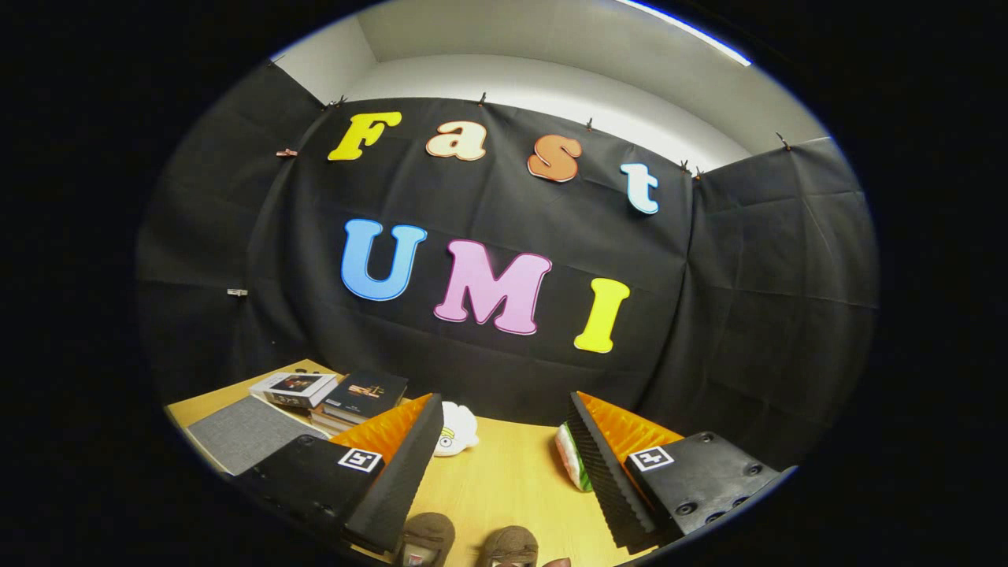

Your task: Open the storage box then place both shoes into the box .Put the left shoe in first, then the right shoe, with the right side of both shoes facing outward in a uniform manner.

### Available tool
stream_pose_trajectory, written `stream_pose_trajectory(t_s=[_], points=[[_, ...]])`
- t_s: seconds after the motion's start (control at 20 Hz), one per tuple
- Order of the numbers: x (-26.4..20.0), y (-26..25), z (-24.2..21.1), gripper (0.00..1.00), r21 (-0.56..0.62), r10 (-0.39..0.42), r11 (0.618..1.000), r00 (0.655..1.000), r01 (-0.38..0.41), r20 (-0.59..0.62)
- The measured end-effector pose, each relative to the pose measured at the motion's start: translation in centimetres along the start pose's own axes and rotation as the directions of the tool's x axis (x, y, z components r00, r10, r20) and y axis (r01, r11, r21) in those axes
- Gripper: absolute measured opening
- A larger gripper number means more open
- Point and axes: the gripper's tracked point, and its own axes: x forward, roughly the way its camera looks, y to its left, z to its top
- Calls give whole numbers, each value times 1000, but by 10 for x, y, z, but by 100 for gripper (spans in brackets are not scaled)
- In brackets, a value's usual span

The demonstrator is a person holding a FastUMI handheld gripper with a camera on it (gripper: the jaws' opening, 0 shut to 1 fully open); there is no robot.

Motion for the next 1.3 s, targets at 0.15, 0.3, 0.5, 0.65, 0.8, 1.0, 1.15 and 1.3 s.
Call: stream_pose_trajectory(t_s=[0.15, 0.3, 0.5, 0.65, 0.8, 1.0, 1.15, 1.3], points=[[5, 31, -12, 98, 70, 123, 990, 992, -120, -38], [8, 62, -28, 98, 173, 244, 958, 966, -228, -82], [3, 112, -73, 98, 409, 444, 849, 871, -334, -210], [-11, 150, -112, 99, 560, 572, 749, 774, -356, -273], [-25, 187, -147, 98, 707, 686, 629, 658, -324, -309], [-37, 229, -199, 98, 839, 798, 505, 482, -204, -363], [-39, 247, -218, 99, 889, 840, 436, 419, -141, -346], [-32, 267, -221, 97, 942, 882, 327, 381, -73, -277]])
